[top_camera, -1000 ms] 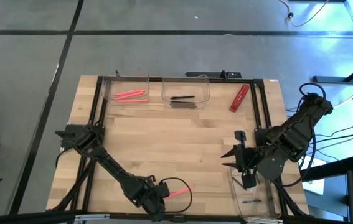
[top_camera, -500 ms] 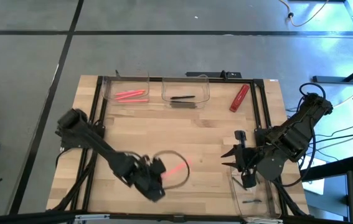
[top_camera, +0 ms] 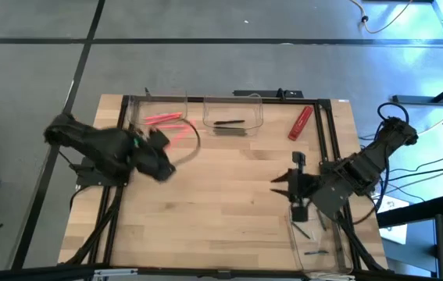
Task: Sort crayons/erasers/pens/pencils in bins
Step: Put the pink pencil into the top left transparent bin
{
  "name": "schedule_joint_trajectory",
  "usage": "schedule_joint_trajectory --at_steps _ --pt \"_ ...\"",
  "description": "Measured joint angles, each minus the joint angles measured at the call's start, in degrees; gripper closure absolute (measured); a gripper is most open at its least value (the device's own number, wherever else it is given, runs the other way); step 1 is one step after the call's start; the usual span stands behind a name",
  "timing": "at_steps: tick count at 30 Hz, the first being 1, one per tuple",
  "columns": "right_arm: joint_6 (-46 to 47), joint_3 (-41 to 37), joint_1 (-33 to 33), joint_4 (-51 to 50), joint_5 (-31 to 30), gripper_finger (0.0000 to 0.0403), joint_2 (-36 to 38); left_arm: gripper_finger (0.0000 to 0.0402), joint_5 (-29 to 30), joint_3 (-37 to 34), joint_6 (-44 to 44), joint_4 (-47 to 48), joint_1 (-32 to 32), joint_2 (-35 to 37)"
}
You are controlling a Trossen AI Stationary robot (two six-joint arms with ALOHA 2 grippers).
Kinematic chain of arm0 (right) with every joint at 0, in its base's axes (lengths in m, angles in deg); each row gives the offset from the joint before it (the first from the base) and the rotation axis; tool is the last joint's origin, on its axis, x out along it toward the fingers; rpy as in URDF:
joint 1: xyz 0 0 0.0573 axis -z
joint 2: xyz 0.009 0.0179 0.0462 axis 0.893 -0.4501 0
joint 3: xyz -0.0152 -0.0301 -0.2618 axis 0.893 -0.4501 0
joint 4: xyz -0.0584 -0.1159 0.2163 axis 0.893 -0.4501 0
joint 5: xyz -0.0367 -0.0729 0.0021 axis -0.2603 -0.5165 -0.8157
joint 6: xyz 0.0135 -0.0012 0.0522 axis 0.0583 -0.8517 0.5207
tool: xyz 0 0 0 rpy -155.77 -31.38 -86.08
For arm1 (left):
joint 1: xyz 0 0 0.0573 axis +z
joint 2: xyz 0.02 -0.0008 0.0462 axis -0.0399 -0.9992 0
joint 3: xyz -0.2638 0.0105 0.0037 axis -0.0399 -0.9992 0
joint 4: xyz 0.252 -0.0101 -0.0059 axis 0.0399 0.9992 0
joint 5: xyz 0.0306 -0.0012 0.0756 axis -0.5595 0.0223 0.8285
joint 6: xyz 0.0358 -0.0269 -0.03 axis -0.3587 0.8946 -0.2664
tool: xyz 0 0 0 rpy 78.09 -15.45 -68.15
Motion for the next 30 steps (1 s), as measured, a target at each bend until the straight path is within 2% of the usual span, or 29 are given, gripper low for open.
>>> schedule_joint_trajectory --at_steps 3,8,18,20,25,30 --pt "-0.7 0.0 3.8 1.2 -0.2 0.0297 0.0 0.0389 1.1 -1.6 -7.0 -1.8 6.5 5.3" --pt "-4.4 0.0 9.3 2.2 -4.6 0.0297 0.0 0.0389 0.9 -3.7 -11.9 -0.9 19.6 9.9" --pt "-7.7 0.0 18.3 2.3 -4.0 0.0297 0.0 0.0388 0.2 -13.7 -28.3 -2.7 42.2 11.0" --pt "-8.0 0.0 19.2 2.3 -4.0 0.0297 0.0 0.0388 0.0 -17.0 -32.5 -5.6 45.3 11.0" --pt "-9.1 0.0 20.5 2.3 -2.7 0.0297 -0.1 0.0388 -1.7 -25.1 -44.0 -19.8 50.6 10.9" --pt "-9.0 0.0 20.9 2.3 -0.2 0.0297 -0.1 0.0388 -2.7 -30.5 -50.3 -28.3 54.4 8.7"
